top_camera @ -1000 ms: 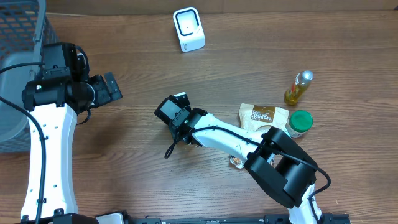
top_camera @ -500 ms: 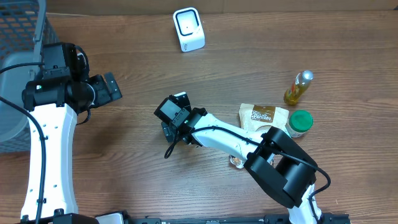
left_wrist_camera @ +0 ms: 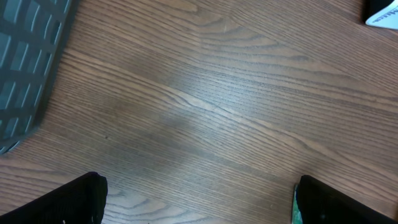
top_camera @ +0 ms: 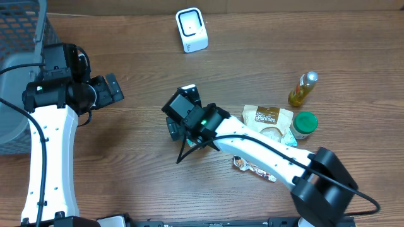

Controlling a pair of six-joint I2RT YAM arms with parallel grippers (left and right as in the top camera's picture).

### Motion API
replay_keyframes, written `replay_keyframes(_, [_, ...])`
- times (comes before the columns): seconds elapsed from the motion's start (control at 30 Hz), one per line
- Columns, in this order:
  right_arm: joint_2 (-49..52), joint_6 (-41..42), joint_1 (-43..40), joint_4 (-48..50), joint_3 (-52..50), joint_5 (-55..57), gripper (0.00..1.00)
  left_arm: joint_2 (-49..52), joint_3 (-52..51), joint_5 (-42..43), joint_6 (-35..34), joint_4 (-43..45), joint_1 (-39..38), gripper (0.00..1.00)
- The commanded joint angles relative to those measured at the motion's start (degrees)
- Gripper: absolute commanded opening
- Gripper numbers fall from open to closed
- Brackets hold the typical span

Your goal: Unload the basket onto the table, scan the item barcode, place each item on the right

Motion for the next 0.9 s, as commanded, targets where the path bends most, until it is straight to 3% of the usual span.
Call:
replay_keyframes(0.0, [0.02,1.09,-1.27,-1.6,-0.13,0.79,1.0,-0.48,0.79,0.55,-0.39,0.04,0.2,1.0])
replay_keyframes(0.87, [0.02,3.21,-4.85,-5.64,-0.13,-0.57,1.0,-0.48,0.79,0.55,-0.39,0.07,0.2,1.0])
